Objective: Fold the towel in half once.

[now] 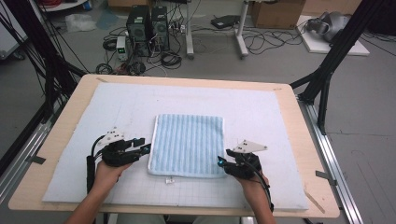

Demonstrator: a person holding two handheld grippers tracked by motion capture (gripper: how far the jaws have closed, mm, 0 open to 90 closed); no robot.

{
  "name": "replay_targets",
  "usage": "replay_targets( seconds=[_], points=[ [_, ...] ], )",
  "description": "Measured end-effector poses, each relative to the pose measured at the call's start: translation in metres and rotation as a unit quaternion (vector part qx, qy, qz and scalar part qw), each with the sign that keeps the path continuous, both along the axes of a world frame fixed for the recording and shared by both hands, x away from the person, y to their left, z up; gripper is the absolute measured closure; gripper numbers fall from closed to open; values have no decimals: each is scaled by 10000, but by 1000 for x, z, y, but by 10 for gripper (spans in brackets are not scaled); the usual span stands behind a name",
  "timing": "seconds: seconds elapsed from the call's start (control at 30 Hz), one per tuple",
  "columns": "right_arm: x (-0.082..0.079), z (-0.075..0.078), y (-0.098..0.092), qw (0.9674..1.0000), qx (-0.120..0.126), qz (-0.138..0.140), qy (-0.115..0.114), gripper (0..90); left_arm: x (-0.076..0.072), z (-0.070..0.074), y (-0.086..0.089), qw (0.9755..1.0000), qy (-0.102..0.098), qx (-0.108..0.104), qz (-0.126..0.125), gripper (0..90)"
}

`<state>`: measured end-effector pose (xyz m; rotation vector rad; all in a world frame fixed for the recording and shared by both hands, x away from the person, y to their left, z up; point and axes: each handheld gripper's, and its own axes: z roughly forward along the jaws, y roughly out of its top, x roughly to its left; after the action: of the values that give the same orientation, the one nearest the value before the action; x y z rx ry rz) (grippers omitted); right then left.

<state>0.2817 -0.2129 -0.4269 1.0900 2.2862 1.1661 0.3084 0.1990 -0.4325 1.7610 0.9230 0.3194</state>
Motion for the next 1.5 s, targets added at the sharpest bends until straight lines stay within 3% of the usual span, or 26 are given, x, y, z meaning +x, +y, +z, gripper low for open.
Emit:
replay_targets(
  seconds=[0.1, 0.2, 0.4, 0.5, 0.67, 0.77, 0.8, 0.83, 0.87, 0.97, 1.03, 1.13, 1.17, 1.23, 1.33, 1.37, 1.43, 1.5],
  points=[
    [11, 1, 0, 10000, -13, -9, -75, 611, 12, -3, -2, 10000, 66, -59, 37, 586],
    [24, 1, 1, 9998, -66, -139, -151, 626, 27, -5, -5, 9997, 186, 130, 120, 620],
    [60, 1, 4, 9995, 0, -233, -208, 704, 58, -2, -17, 9989, 113, 433, 168, 672],
    [85, 0, 9, 9993, -45, -352, -114, 720, 77, 2, -22, 9982, 35, 423, 415, 678],
    [118, -6, 21, 9988, -184, -439, 59, 719, 110, -3, -32, 9964, 382, 536, 539, 667],
    [128, -12, 24, 9982, -359, -461, 152, 727, 123, -11, -37, 9937, 635, 744, 553, 667],
    [130, -15, 25, 9970, -545, -518, 171, 734, 125, -14, -39, 9917, 726, 882, 597, 666],
    [131, -18, 23, 9968, -573, -527, 191, 735, 127, -17, -39, 9905, 773, 972, 581, 664],
    [133, -18, 20, 9971, -465, -561, 225, 734, 128, -18, -38, 9911, 740, 925, 605, 662],
    [134, -18, 15, 9959, -524, -716, 178, 728, 128, -19, -37, 9911, 671, 1008, 559, 679],
    [134, -19, 13, 9959, -439, -764, 208, 708, 128, -19, -35, 9911, 728, 948, 581, 676],
    [130, -15, 11, 9957, -409, -814, 158, 659, 124, -14, -33, 9891, 808, 1059, 622, 609],
    [127, -14, 10, 9962, -344, -801, 84, 641, 122, -13, -31, 9900, 773, 1024, 586, 606],
    [121, -8, 6, 9967, -303, -758, 42, 592, 114, -10, -25, 9935, 588, 803, 559, 585],
    [112, 2, 0, 9965, -211, -802, -35, 431, 101, -8, -16, 9973, 334, 466, 463, 488],
    [109, 5, -2, 9965, -154, -816, -28, 398, 96, -7, -13, 9978, 173, 465, 437, 442],
    [101, 9, -5, 9967, -108, -796, -128, 350, 90, -5, -7, 9990, 86, 346, 284, 343],
    [93, 10, -9, 9971, -96, -740, -179, 320, 82, -2, -2, 9995, -157, 232, 163, 261]
  ],
)
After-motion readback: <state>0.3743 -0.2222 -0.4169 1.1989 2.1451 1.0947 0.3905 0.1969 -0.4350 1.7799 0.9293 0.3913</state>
